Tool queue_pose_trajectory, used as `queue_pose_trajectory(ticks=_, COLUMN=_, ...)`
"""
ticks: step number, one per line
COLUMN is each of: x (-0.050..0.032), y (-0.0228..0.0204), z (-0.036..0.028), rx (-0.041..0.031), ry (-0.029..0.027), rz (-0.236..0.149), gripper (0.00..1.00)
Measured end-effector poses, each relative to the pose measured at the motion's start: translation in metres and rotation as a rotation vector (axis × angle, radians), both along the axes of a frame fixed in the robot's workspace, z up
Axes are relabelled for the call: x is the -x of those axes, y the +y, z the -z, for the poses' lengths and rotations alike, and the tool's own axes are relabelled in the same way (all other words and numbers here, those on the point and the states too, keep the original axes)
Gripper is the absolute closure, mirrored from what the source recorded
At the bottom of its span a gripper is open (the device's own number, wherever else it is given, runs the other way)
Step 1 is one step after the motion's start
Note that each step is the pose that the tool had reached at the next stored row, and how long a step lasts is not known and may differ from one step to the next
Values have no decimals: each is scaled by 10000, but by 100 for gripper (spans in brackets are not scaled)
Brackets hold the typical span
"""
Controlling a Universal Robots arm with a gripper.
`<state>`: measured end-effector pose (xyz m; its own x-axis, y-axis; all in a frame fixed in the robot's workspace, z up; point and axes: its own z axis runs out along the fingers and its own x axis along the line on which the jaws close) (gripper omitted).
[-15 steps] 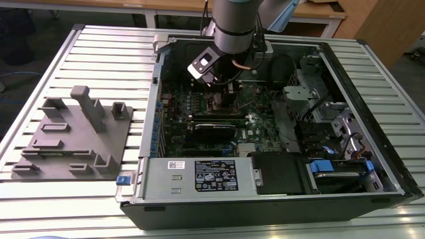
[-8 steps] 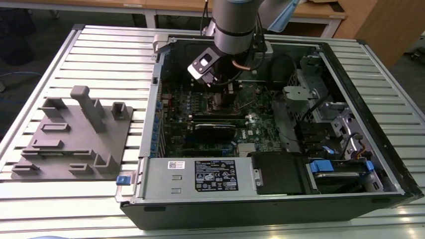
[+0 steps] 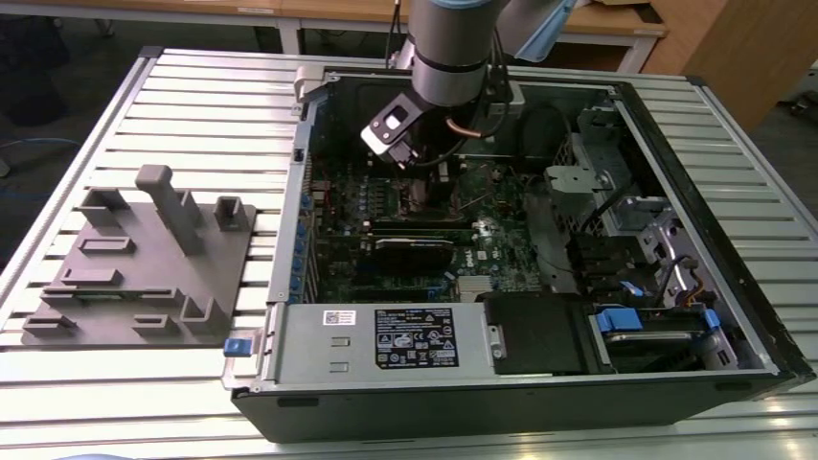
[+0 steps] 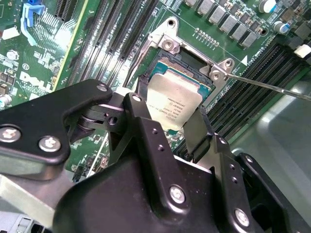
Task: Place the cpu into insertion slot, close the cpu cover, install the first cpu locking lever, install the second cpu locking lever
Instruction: 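Place the cpu into insertion slot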
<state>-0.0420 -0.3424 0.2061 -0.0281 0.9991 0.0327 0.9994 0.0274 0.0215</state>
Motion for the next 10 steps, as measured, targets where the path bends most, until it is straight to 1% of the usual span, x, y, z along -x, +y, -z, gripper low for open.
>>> queue_pose_trajectory(ticks=3, x=1, y=0, z=26, rx=0, ry=0, rz=1, gripper=46)
queue_pose_trajectory(ticks=10, x=1, y=0, z=40, rx=3, ry=1, rz=0, gripper=46)
